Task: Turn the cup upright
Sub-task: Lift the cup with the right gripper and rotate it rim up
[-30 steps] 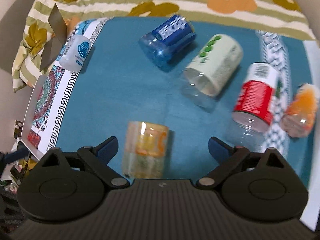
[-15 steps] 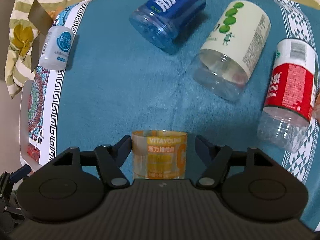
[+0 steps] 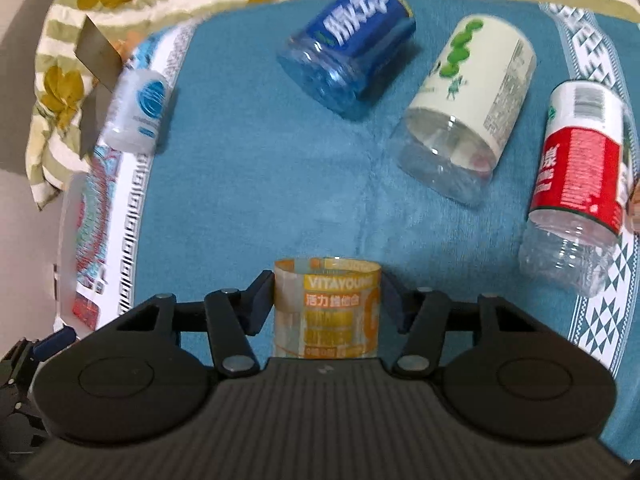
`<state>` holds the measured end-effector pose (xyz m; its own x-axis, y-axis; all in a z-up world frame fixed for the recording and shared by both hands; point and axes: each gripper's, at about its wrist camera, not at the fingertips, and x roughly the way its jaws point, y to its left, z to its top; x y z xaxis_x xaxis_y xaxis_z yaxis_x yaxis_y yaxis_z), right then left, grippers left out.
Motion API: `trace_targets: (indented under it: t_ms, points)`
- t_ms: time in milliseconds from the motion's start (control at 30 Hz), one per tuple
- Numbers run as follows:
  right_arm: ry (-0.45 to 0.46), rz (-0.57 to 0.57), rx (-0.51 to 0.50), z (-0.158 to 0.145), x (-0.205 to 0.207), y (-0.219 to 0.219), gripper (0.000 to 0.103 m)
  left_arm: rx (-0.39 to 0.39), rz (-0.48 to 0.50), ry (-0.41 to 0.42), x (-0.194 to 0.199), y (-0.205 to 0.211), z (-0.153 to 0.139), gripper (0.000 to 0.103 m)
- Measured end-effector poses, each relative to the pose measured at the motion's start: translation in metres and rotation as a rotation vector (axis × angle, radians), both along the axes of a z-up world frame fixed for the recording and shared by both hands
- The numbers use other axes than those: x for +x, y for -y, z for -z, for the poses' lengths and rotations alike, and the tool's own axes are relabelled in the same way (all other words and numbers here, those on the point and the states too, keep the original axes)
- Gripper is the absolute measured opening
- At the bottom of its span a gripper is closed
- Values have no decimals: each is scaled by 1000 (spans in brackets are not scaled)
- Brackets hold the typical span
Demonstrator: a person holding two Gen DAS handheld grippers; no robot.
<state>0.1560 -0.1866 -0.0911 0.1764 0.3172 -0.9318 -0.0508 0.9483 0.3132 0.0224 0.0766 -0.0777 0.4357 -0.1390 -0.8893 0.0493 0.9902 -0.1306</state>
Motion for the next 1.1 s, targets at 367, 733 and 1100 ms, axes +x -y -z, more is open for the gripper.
trace_targets:
  t_ms: [367, 733, 1100]
  points:
    - [715, 299, -105, -18, -96, -27, 73, -2, 32, -8, 4, -6, 4, 103]
    - [894, 343, -253, 40, -122, -59, 73, 72, 102, -63, -4, -16, 35, 103]
    - [876, 264, -306, 41, -134, -73, 74, 57, 110, -49, -9, -19, 32, 103]
